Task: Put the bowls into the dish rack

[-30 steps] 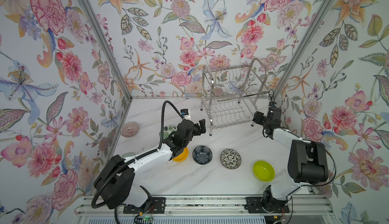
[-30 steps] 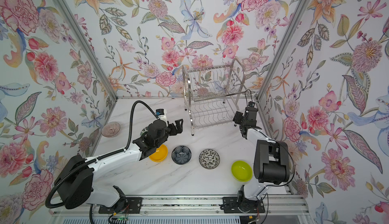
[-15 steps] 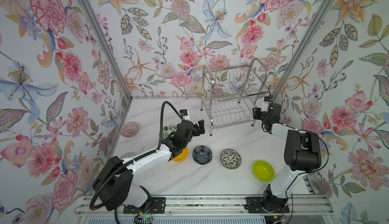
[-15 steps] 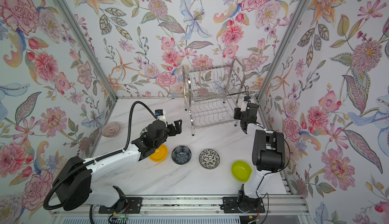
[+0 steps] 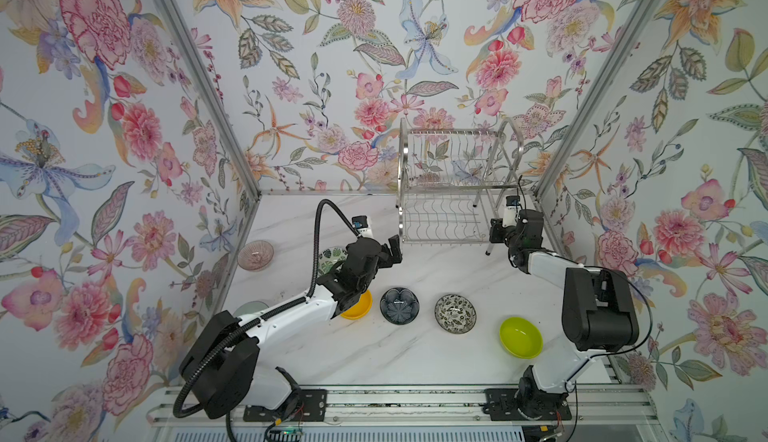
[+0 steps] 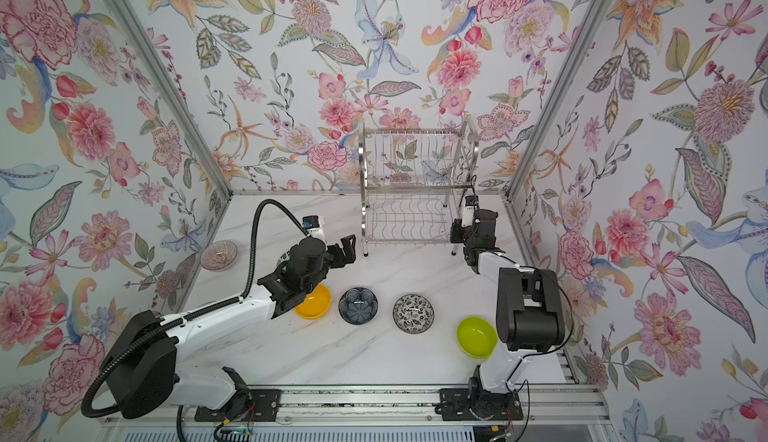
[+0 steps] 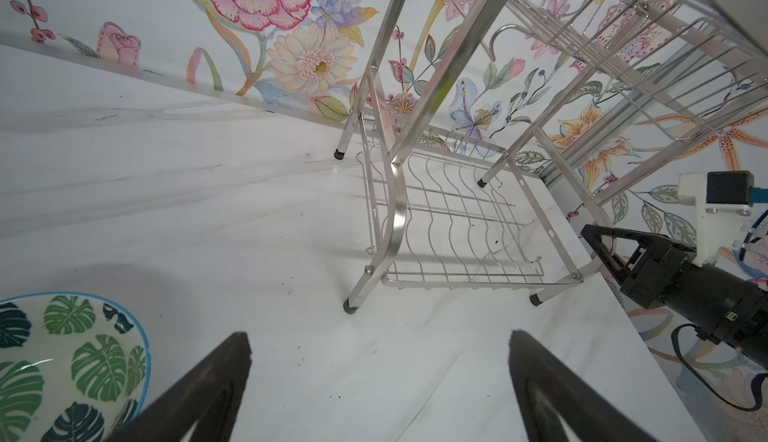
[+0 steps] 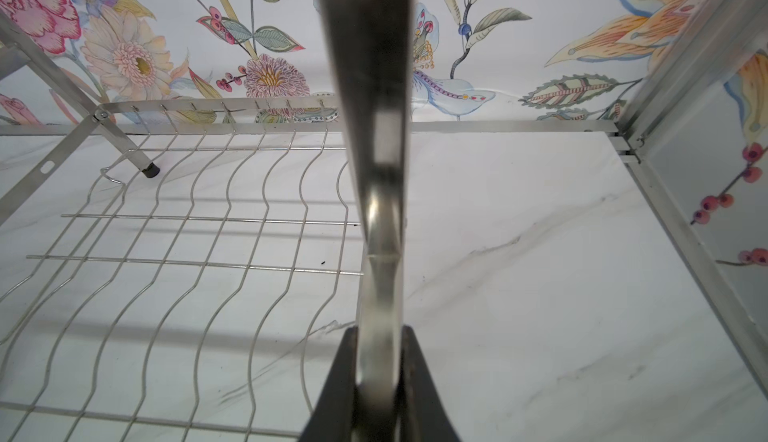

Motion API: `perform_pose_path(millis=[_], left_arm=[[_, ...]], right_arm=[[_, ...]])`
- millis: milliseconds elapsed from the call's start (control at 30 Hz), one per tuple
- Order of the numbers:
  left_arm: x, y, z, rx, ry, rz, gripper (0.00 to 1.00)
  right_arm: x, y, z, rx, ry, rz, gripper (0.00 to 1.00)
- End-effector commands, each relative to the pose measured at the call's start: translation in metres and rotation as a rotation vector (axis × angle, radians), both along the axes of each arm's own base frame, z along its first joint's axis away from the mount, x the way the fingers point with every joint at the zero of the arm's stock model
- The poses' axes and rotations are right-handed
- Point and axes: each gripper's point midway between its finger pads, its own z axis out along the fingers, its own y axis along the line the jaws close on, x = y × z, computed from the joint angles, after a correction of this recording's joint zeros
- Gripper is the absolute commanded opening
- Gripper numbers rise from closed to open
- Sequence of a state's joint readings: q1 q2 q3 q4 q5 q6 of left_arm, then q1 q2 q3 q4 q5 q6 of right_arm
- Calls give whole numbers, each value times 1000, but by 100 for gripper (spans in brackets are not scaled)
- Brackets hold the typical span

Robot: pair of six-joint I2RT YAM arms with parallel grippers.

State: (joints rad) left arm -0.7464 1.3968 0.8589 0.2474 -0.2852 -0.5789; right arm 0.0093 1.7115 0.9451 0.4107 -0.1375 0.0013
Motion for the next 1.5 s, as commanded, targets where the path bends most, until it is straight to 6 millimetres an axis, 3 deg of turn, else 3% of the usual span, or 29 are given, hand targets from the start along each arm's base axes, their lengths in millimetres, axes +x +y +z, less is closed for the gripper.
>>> perform_pose_path(millis=[0,133,467,867,1000,1167,1467], left_arm=[[-3,13,1,33,-11,28,99],[-2,17,-2,37,-4,35,99],[-2,33,-7,25,16,66,99],[-7,47,-5,28,23,87,99],[-9,51,-6,30,29,98,99],[-12,57,-7,31,31,115,99],[-14,63,-5,33,32,133,99]], right_arm=[[-17,35,13,-59,-29,116,0],[-31,56,17,-79,-39,136,0],[-26,72,15,-17,49,-47,0],[-32,51,3,-11,119,-225,0],[-32,67,8,-12,96,-136,6],[-36,87,9,-86,75,-15,5],[-34,89,8,-144,80,25,8]])
